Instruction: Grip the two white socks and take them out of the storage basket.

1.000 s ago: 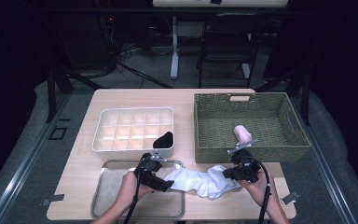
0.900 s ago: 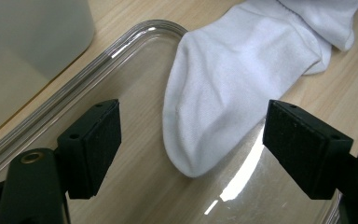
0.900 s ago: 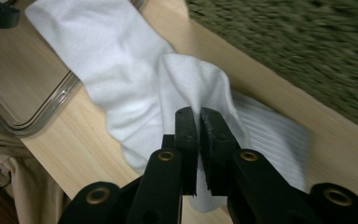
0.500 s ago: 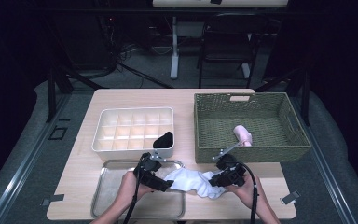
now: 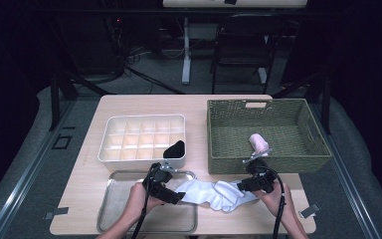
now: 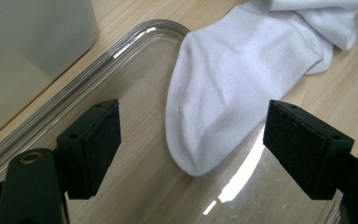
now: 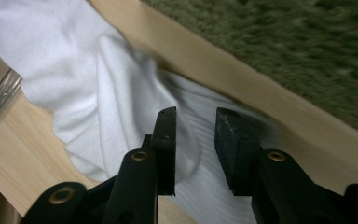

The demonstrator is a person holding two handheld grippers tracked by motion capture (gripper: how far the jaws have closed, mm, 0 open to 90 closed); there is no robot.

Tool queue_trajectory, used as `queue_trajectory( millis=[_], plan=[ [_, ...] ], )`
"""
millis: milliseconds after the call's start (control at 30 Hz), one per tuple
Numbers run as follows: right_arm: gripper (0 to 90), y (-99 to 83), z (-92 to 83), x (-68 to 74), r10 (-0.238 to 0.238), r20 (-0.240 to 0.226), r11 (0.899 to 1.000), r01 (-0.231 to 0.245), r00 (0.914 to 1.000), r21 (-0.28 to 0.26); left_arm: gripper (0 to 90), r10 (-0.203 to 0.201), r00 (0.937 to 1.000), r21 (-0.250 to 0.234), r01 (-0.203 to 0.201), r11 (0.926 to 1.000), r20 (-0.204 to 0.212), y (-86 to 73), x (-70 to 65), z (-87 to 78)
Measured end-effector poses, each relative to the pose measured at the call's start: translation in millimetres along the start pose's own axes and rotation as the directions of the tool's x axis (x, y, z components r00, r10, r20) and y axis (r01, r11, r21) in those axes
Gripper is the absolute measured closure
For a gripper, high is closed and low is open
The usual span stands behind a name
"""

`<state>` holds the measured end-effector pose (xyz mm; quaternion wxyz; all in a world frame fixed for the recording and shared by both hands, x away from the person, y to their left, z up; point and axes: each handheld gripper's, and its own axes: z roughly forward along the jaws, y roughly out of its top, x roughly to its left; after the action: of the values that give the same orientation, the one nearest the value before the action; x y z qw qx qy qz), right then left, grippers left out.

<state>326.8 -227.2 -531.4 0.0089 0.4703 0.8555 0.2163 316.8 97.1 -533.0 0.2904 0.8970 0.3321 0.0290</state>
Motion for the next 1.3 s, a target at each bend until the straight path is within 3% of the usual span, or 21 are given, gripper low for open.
queue_trajectory(
  millis=[100,200,300,367,500,567,633,867,1100,1300],
  plan=[
    [67.9,0.9,8.4,7.3,-0.028,0.016,0.999,0.027,0.9995,0.028,19.3,0.002,1.0000,0.000,-0.002,1.0000,0.002,0.0,-0.2,-0.3],
    [74.6,2.4,12.1,9.6,-0.073,0.036,0.995,0.071,0.9967,0.064,19.3,0.003,1.0000,-0.003,-0.003,1.0000,0.003,-0.2,-0.4,-0.9],
    [83.0,2.5,12.4,9.3,-0.060,0.004,0.995,0.060,0.9982,0.076,19.1,0.003,1.0000,-0.004,-0.003,1.0000,0.005,-0.4,-0.2,-1.5],
    [85.9,1.9,8.7,8.8,-0.025,-0.037,0.999,0.027,0.9990,0.044,19.1,0.003,1.0000,-0.006,-0.003,1.0000,0.004,-0.4,0.2,-1.6],
    [88.1,1.6,-7.5,10.5,-0.008,-0.109,1.000,0.006,0.9940,-0.020,19.2,-0.001,1.0000,-0.008,0.001,1.0000,0.006,0.0,-0.1,-0.5],
    [88.2,3.3,-13.4,11.3,-0.035,-0.126,0.999,0.034,0.9914,-0.011,19.2,0.001,1.0000,-0.009,-0.001,1.0000,0.007,0.3,-0.6,0.0],
    [88.2,3.7,-14.3,13.0,-0.029,-0.147,0.999,0.026,0.9888,-0.022,19.2,0.004,0.9999,-0.010,-0.004,0.9999,0.010,0.6,-1.0,0.0],
    [88.2,8.6,-23.1,24.0,-0.050,-0.190,0.998,0.039,0.9805,-0.059,18.7,0.007,0.9999,-0.017,-0.007,0.9998,0.011,0.4,-0.5,-1.4],
    [88.2,19.0,-27.1,37.3,-0.061,-0.237,0.991,0.029,0.9697,-0.133,18.5,0.003,0.9999,-0.023,-0.003,0.9997,0.014,1.0,-1.0,-2.6],
    [88.2,35.4,-24.4,55.3,-0.089,-0.217,0.986,0.056,0.9720,-0.157,18.5,0.004,0.9998,-0.024,-0.004,0.9997,0.018,1.0,-2.9,-3.9]
  ],
)
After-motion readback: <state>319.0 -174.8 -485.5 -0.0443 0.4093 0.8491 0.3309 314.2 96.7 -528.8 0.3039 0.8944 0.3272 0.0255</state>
